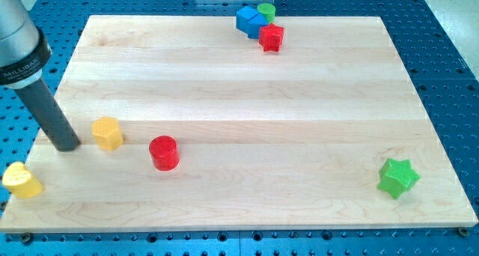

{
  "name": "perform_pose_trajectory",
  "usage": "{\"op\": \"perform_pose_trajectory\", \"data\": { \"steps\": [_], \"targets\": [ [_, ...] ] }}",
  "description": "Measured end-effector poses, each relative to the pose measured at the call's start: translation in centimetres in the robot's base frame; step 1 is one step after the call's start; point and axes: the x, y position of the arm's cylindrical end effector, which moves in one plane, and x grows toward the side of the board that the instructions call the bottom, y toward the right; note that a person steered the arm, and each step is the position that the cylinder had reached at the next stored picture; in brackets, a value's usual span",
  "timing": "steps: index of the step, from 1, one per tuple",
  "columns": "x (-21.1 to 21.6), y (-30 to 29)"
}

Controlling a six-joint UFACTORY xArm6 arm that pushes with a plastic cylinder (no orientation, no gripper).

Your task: Move the yellow heart to the bottom left of the hexagon

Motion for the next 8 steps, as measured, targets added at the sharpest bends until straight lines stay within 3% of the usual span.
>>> {"op": "perform_pose_trajectory", "data": {
  "steps": [3, 4, 6, 8],
  "targets": [
    [3.4, -5.9],
    [3.2, -5.9],
    [9.7, -5.7],
    [8.9, -2.5]
  ]
}}
